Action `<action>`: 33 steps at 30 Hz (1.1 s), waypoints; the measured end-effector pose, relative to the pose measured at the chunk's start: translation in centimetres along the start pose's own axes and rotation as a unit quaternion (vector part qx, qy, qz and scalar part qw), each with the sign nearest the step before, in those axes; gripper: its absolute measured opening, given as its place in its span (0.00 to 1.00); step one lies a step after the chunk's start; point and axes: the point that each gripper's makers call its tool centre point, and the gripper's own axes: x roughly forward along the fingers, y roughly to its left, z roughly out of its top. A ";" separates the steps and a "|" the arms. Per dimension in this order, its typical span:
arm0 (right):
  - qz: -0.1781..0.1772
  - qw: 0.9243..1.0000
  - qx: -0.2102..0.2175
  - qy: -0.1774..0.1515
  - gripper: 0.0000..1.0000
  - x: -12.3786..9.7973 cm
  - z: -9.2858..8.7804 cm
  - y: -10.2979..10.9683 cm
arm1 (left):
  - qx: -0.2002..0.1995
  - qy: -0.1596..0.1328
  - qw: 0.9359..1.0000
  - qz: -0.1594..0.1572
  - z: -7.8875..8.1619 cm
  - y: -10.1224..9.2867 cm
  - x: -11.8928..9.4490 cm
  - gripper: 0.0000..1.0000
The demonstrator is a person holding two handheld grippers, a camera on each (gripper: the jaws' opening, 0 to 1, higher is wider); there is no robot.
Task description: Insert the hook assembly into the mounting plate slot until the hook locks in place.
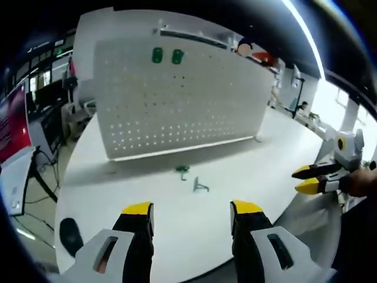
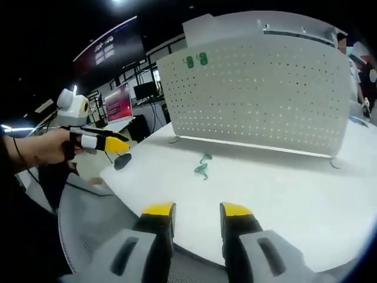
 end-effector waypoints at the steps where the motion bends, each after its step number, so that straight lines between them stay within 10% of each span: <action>1: -0.001 1.000 -0.002 0.001 0.27 0.1 0.0 0.0 | 0.001 0.001 1.000 -0.001 -0.1 0.0 0.1 0.53; 12: -0.014 1.000 0.014 0.004 0.27 1.1 0.1 -0.8 | 0.063 0.029 0.997 -0.045 0.9 1.7 4.0 0.52; 33: -0.034 0.997 0.056 0.044 0.27 2.1 -1.5 -2.6 | 0.149 0.101 0.975 -0.131 2.5 2.1 18.5 0.47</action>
